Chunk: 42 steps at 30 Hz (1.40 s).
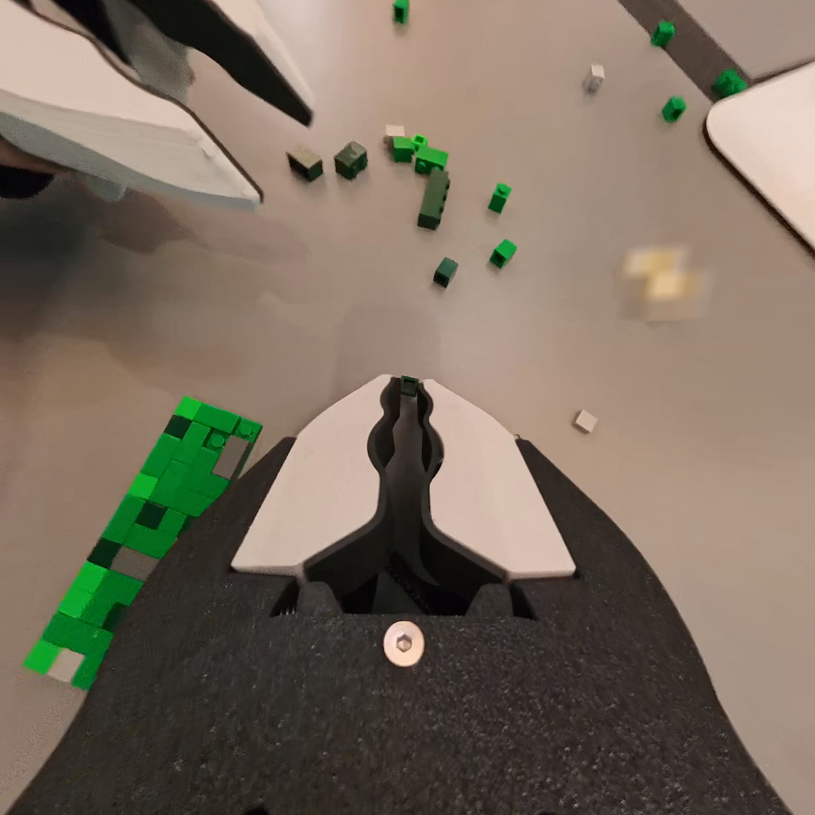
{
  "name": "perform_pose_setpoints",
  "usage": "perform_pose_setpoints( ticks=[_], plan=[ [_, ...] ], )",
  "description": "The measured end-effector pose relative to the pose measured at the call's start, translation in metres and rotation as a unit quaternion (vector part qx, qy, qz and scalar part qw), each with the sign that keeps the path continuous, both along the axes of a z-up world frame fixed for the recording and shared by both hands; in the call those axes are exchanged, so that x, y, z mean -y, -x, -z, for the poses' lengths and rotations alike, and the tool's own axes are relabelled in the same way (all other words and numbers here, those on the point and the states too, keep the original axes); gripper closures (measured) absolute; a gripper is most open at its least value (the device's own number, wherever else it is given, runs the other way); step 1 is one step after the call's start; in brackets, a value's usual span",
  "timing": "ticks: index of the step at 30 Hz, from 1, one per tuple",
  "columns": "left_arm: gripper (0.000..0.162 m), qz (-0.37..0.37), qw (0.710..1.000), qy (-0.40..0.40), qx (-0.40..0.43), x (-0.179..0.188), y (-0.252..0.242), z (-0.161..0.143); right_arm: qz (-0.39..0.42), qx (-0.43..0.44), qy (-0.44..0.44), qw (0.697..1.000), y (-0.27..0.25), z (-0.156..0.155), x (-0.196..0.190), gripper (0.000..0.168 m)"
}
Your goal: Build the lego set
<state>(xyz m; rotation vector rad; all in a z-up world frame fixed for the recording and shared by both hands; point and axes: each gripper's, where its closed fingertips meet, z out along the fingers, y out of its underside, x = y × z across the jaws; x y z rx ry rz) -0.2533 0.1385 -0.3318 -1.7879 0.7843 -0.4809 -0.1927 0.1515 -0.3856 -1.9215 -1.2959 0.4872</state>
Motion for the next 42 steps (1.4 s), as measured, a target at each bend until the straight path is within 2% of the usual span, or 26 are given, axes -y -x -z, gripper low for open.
perform_pose_setpoints(
  ticks=[2,3,6,9,13,15,17,21,25,29,34,37,39,42],
  plan=[
    [0.134,0.037,0.999,0.001,0.002,0.007,-0.010,0.001,-0.032,-0.007,-0.041,0.999,0.001,-0.006,0.002,0.162],
    [0.143,0.070,0.998,-0.003,-0.002,0.013,-0.017,0.002,-0.049,-0.018,-0.058,0.997,0.002,-0.011,0.004,0.161],
    [0.144,0.114,0.993,-0.025,-0.026,0.024,-0.029,0.004,-0.101,-0.067,-0.096,0.988,0.006,-0.027,0.014,0.162],
    [0.145,0.122,0.979,-0.116,-0.119,0.027,-0.032,0.005,-0.160,-0.115,-0.100,0.975,0.009,-0.038,0.029,0.162],
    [0.143,0.146,0.910,-0.277,-0.270,0.037,-0.041,0.007,-0.225,-0.177,-0.025,0.958,0.005,-0.049,0.048,0.162],
    [0.146,0.157,0.876,-0.338,-0.305,0.043,-0.050,0.005,-0.241,-0.206,0.026,0.948,0.002,-0.054,0.054,0.162],
    [0.149,0.157,0.861,-0.371,-0.310,0.046,-0.056,0.002,-0.258,-0.218,0.071,0.939,0.000,-0.055,0.060,0.162],
    [0.136,0.164,0.866,-0.362,-0.304,0.045,-0.058,0.005,-0.275,-0.209,0.119,0.931,-0.001,-0.051,0.068,0.162],
    [0.136,0.179,0.863,-0.370,-0.295,0.051,-0.063,0.004,-0.280,-0.201,0.127,0.930,0.000,-0.049,0.070,0.162],
    [0.142,0.201,0.870,-0.351,-0.283,0.057,-0.068,0.007,-0.284,-0.194,0.132,0.930,0.000,-0.047,0.072,0.162],
    [0.157,0.207,0.855,-0.363,-0.305,0.058,-0.070,0.011,-0.290,-0.181,0.150,0.928,0.000,-0.043,0.077,0.162],
    [0.159,0.209,0.854,-0.363,-0.309,0.059,-0.070,0.011,-0.288,-0.181,0.160,0.926,0.000,-0.042,0.077,0.162],
    [0.160,0.204,0.873,-0.327,-0.300,0.057,-0.069,0.013,-0.277,-0.182,0.155,0.931,0.001,-0.042,0.074,0.162],
    [0.160,0.182,0.927,-0.225,-0.237,0.049,-0.065,0.013,-0.270,-0.214,0.096,0.934,-0.001,-0.053,0.067,0.157]
  ],
)
